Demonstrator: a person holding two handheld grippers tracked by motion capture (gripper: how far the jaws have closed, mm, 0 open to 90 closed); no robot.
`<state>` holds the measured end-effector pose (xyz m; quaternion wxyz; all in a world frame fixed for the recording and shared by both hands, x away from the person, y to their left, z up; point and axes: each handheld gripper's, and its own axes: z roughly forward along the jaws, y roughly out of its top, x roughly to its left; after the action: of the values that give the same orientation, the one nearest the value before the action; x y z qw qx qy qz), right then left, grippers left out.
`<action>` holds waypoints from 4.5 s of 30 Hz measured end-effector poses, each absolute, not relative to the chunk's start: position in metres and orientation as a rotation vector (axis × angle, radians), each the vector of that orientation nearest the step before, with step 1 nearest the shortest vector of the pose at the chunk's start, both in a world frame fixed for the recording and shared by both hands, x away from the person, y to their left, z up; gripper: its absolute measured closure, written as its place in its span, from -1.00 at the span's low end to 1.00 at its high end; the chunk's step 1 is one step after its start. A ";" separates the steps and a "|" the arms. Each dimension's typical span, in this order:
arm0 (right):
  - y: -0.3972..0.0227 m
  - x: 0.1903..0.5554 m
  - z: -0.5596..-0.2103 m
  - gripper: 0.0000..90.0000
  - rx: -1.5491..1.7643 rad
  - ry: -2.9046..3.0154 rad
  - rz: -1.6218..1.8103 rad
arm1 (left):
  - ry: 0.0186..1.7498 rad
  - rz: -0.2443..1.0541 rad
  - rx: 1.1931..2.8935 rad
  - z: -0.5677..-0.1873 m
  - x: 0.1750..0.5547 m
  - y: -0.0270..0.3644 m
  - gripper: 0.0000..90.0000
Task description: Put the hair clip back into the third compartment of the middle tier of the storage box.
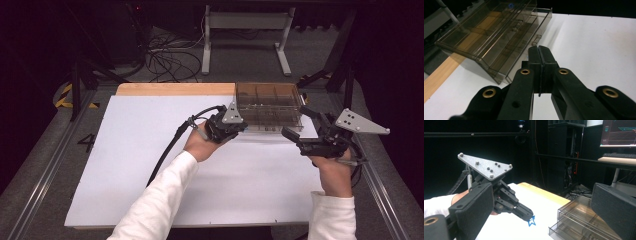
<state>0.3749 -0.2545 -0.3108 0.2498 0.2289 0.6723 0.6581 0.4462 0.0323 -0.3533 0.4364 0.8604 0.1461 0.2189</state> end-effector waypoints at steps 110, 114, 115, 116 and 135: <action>-0.275 0.383 -0.314 -0.88 0.636 1.795 1.864 | 0.604 0.520 1.950 -0.417 0.519 -0.115 0.83; -0.274 0.383 -0.314 -0.88 0.636 1.797 1.860 | 0.597 0.524 1.939 -0.412 0.518 -0.111 0.73; -0.273 0.383 -0.314 -0.88 0.634 1.798 1.859 | 0.602 0.519 1.934 -0.410 0.517 -0.109 0.70; -0.273 0.383 -0.314 -0.88 0.634 1.800 1.857 | 0.605 0.514 1.927 -0.409 0.517 -0.107 0.68; -0.264 0.384 -0.316 -0.88 0.639 1.820 1.820 | 0.590 0.515 1.821 -0.382 0.497 -0.055 0.12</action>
<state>0.3842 -0.2640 -0.3160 0.2424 0.2339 0.6658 0.6658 0.4972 -0.0555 -0.3823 0.5478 0.7686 0.2490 0.2173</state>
